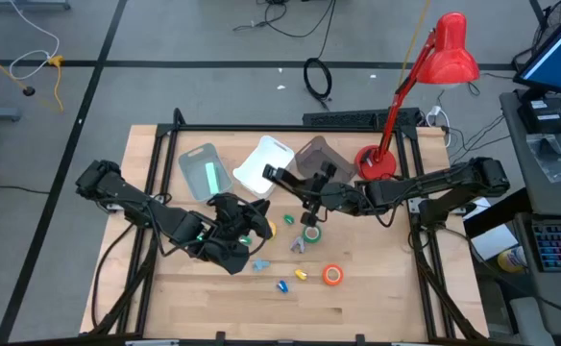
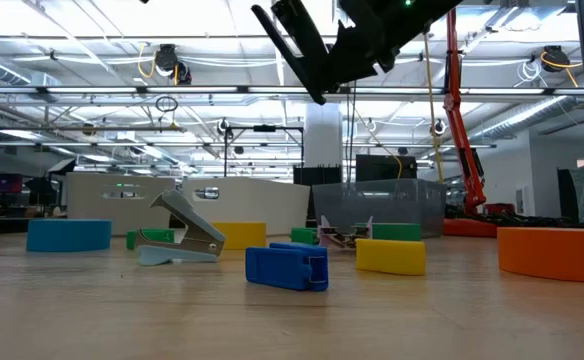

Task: Pick and place Stapler, Stapler remover, tape
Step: Put the large black stapler into the gray bin

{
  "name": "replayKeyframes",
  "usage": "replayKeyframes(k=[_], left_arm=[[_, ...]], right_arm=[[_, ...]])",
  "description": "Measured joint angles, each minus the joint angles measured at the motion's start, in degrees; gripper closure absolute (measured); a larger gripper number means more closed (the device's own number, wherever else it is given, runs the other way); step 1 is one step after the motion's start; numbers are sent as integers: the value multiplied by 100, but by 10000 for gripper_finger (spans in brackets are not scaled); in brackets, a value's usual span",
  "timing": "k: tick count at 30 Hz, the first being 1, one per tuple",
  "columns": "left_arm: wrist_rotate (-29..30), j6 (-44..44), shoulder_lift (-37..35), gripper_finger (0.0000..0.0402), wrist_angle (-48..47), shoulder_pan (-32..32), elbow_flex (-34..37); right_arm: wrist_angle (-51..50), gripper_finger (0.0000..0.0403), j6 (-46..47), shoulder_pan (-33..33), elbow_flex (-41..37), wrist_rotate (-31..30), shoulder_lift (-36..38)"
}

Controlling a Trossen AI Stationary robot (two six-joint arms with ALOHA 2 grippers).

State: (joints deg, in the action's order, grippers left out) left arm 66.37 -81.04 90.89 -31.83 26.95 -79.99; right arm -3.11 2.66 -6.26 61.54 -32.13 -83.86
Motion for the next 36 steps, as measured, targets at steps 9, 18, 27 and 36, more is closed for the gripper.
replayKeyframes(k=[9,18,27,36], left_arm=[[235,1476,-9,314,885,-322,0],[301,1170,-9,314,262,-223,0],[352,1040,-9,314,221,-220,-2],[-185,2165,-9,314,1063,-585,-4]], right_arm=[[721,265,-652,27,0,-354,-422],[554,265,-641,122,0,-412,-422],[704,265,-482,120,0,-355,-415],[840,265,-479,51,0,-94,-415]])
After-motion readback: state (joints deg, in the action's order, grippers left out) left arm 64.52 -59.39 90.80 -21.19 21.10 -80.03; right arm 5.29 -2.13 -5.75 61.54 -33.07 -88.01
